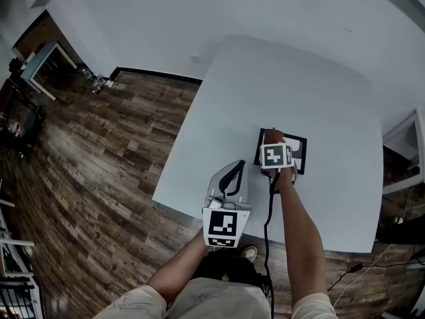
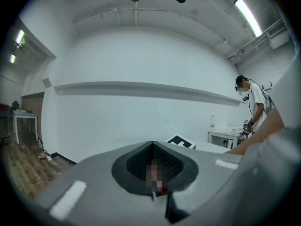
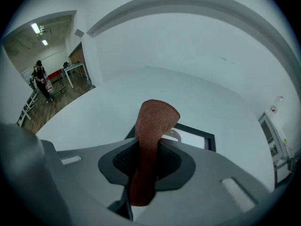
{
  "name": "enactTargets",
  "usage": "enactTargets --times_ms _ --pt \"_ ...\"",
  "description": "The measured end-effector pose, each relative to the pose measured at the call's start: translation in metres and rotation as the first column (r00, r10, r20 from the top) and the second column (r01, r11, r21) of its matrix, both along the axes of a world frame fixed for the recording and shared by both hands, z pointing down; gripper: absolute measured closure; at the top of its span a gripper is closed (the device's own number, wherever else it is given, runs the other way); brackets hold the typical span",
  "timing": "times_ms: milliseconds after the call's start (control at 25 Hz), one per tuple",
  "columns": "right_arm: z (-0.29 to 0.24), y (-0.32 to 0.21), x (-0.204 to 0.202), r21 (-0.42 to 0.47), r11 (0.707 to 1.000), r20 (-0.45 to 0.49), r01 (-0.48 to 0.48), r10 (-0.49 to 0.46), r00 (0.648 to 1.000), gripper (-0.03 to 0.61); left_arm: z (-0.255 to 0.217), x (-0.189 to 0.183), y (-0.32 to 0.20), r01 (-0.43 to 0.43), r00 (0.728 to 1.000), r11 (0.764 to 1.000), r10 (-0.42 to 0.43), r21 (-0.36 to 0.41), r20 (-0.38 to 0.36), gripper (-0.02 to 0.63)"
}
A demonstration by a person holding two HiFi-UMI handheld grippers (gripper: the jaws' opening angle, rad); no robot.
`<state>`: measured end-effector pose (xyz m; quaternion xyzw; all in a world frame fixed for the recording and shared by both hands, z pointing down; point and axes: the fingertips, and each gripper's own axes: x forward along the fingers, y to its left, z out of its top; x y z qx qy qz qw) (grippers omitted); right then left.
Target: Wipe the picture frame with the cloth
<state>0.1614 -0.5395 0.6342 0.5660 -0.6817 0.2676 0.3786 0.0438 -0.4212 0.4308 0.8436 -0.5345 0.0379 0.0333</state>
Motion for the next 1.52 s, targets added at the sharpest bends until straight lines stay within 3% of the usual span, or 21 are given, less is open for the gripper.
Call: enactTargets --times_ms 200,480,720,1200,1360,1520 --pt "0.005 0.001 -0.042 -0.018 0.998 0.005 0.055 -0.055 0.998 0.472 0.004 -0.01 0.001 0.015 1.0 1.0 -0.015 -0.007 0.0 0.614" --pt "0.016 0.007 -0.038 -0.04 0.998 0.008 0.037 -0.037 0.999 0.471 0.009 -0.014 0.0 0.024 1.0 1.0 -0.024 -0.019 -0.01 0.614" --pt "0.018 0.013 -0.002 -0.051 0.999 -0.036 0.001 -0.002 0.999 0.471 0.011 -0.005 0.002 0.003 1.0 1.0 -0.003 -0.023 -0.012 0.614" --pt "0.017 0.039 0.115 -0.068 0.984 -0.118 -0.165 0.156 0.981 0.471 0.013 0.015 0.004 -0.041 0.999 0.999 0.04 -0.028 -0.018 0.614" --pt "0.018 0.046 0.13 -0.085 0.976 -0.121 -0.199 0.188 0.975 0.471 0.014 0.017 0.004 -0.042 0.999 0.999 0.041 -0.034 -0.018 0.614" --pt "0.01 0.038 0.127 -0.046 0.979 -0.104 -0.201 0.195 0.975 0.471 0.013 0.017 0.002 -0.039 0.999 0.999 0.038 -0.03 -0.021 0.614"
